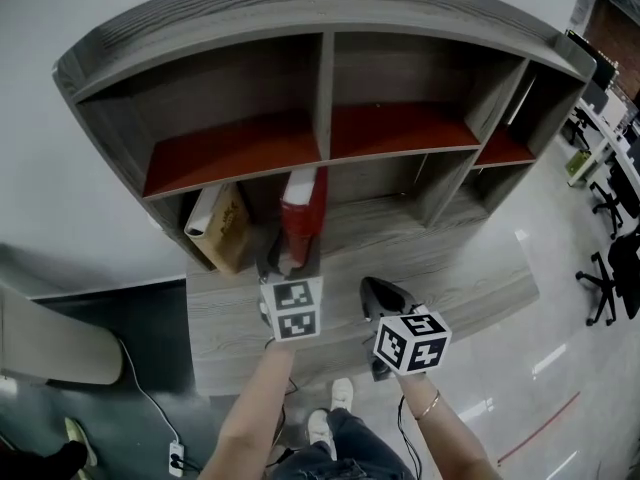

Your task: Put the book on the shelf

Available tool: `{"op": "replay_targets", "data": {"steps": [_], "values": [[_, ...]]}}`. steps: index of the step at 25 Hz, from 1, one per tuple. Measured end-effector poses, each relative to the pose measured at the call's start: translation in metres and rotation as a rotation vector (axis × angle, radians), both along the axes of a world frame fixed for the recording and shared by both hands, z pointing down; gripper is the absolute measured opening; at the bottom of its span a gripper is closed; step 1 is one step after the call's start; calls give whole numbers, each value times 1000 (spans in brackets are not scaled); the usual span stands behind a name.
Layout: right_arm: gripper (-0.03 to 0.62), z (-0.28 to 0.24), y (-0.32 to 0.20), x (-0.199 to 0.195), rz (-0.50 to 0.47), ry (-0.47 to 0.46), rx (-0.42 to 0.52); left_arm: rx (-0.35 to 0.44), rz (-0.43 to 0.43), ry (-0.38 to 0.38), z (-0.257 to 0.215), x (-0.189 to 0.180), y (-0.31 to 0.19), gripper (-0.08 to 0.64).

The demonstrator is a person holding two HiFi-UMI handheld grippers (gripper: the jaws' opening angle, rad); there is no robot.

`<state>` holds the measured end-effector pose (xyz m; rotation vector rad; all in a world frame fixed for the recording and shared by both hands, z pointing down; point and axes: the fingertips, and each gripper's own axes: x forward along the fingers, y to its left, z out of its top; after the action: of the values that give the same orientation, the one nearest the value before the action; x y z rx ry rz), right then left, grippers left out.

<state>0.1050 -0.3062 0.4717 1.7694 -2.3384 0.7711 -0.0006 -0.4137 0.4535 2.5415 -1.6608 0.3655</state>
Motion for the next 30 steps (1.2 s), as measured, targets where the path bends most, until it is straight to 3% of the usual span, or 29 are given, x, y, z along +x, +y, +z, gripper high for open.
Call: {"op": "replay_targets", "data": {"steps": [7,17,30], "values": [[9,-12,14,-17,-26,-1,41,-22,21,37,-1,-13,24,186],[9,-28,37,-39,-61,0,89,-47,76,74,-6,-29,71,36],[9,-34,82,-57,-68,-4,110,-86,173,123,-21,-47,128,12]]}}
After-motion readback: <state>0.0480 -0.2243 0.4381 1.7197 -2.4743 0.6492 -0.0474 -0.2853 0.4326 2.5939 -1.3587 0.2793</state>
